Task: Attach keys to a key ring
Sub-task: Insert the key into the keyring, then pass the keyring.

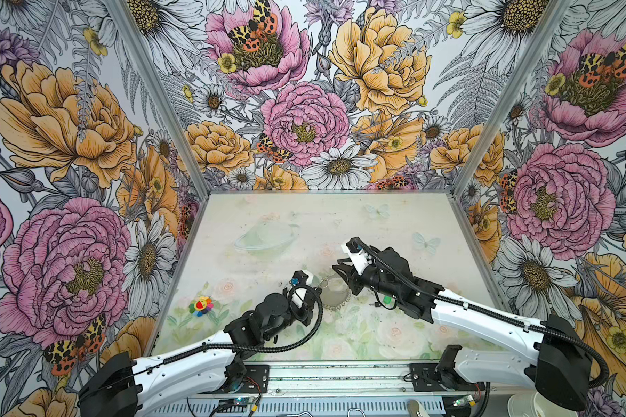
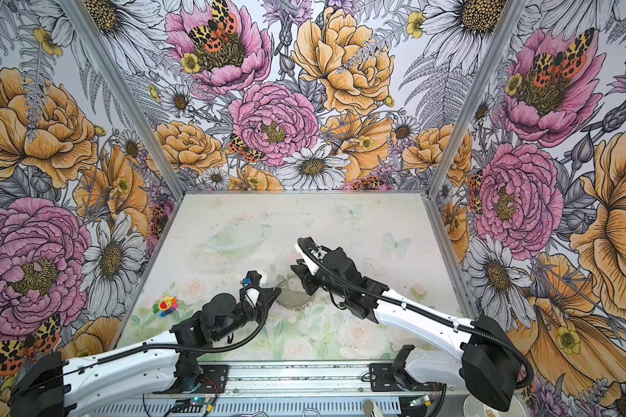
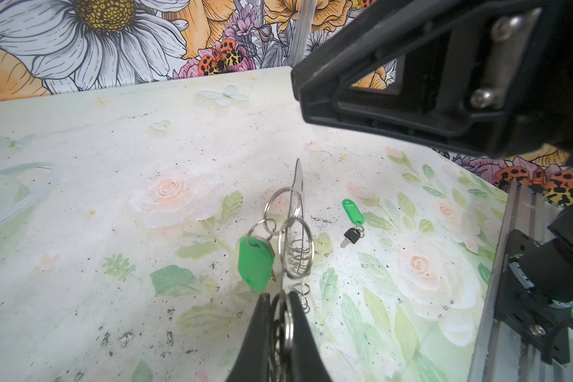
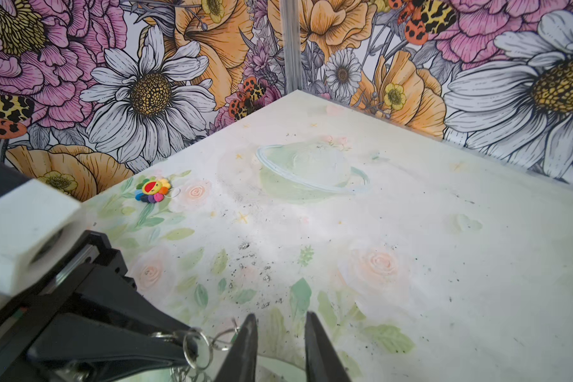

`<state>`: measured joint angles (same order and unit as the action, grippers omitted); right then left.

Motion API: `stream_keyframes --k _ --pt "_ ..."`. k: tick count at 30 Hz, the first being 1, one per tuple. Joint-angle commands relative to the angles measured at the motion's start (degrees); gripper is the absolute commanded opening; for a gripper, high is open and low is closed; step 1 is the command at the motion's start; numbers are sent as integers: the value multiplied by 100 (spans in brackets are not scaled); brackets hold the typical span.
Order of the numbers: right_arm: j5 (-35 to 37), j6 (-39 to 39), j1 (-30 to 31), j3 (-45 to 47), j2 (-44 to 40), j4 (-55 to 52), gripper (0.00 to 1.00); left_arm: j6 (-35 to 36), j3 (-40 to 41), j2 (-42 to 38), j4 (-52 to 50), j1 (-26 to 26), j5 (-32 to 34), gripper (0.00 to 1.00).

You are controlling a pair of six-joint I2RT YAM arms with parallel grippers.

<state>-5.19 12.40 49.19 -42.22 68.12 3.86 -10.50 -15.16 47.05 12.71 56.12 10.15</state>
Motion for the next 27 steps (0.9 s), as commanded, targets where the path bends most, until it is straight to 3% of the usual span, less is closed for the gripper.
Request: stream_keyframes --k 1,12,27 --pt "-63 760 98 13 -118 -124 26 -119 -242 -3 135 31 466 0" --pt "195 2961 384 872 240 2125 30 -330 -275 49 447 66 756 0" --pt "165 3413 568 902 627 2600 34 -414 -305 246 575 84 668 0"
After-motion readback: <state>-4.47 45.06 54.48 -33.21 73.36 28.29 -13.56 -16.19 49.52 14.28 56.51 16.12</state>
